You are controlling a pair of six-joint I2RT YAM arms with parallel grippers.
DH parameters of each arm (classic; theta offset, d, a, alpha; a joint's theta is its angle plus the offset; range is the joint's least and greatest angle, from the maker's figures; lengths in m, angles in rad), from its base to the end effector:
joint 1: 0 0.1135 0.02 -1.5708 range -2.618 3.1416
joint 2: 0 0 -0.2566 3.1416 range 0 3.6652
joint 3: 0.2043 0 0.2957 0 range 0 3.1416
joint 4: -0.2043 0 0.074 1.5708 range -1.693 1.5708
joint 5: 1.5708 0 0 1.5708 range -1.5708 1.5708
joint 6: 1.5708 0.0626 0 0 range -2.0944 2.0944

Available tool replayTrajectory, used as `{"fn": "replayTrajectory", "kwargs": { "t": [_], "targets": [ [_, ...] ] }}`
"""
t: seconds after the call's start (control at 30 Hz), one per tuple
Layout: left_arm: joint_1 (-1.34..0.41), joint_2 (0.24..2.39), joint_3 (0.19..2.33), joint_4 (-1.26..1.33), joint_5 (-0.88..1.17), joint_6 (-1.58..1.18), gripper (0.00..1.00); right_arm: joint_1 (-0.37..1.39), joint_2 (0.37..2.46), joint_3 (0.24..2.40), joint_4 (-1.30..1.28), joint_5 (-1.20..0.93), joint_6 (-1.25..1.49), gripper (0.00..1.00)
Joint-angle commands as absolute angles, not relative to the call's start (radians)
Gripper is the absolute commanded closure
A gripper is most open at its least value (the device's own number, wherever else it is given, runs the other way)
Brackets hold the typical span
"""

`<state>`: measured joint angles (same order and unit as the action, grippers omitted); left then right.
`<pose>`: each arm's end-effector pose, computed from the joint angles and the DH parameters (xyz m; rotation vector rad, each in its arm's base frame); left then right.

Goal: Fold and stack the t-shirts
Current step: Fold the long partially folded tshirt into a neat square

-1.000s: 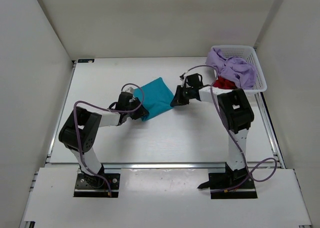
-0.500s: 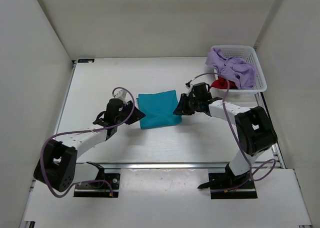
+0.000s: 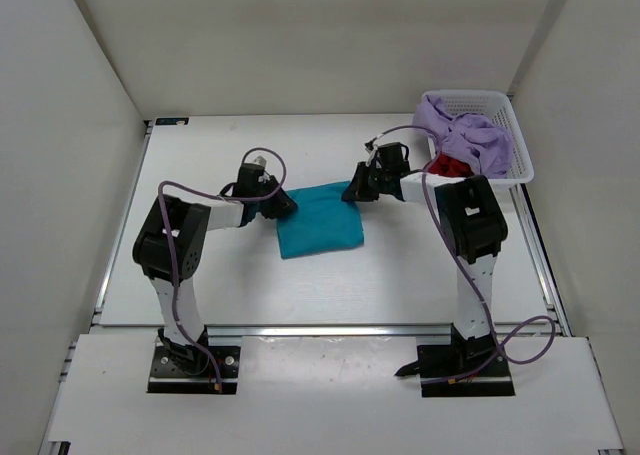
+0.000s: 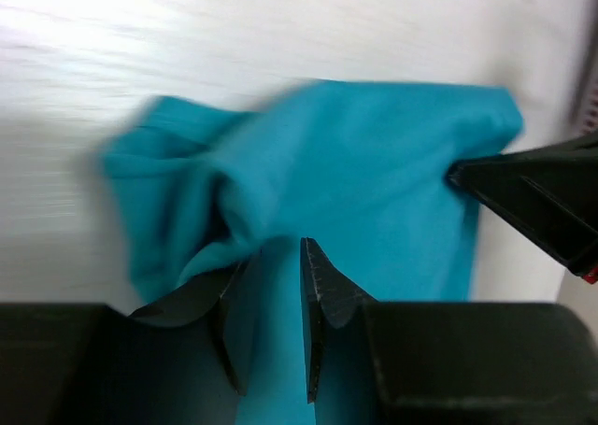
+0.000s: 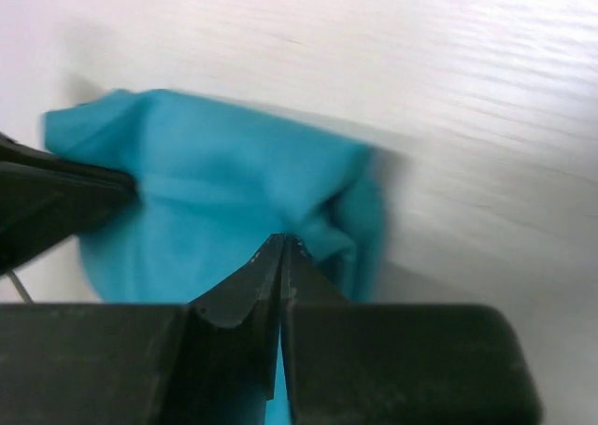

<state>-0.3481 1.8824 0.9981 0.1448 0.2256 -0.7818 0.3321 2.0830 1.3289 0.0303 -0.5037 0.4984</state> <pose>0.3979 -0.1593 0.0808 -0.4046 2.4020 -0.8076 0.4575 0.1898 0.0973 -0.0773 2.3909 0.9916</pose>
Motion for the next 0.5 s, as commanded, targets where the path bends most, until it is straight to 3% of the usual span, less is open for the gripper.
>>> {"fn": "replayTrajectory", "kwargs": {
  "t": [0.0,0.2,0.33,0.4,0.47],
  "targets": [
    [-0.295,1.859,0.968,0.182,0.232,-0.787,0.65,0.292,2.118,1.353,0.057,-0.535,0.503,1.0],
    [-0.25,1.816,0.866,0.308,0.274,-0.845,0.64,0.279,2.138,1.345,0.051,-0.545,0.502,1.0],
    [-0.224,1.7,0.778,0.425,0.324,-0.911,0.57,0.282,2.097,1.354,0.045,-0.557,0.505,1.0],
    [-0.235,1.61,0.77,0.382,0.261,-0.875,0.53,0.291,2.062,1.364,0.044,-0.555,0.503,0.92],
    [-0.238,1.542,0.741,0.321,0.201,-0.824,0.5,0.311,2.01,1.367,0.051,-0.549,0.508,0.77]
  ]
}}
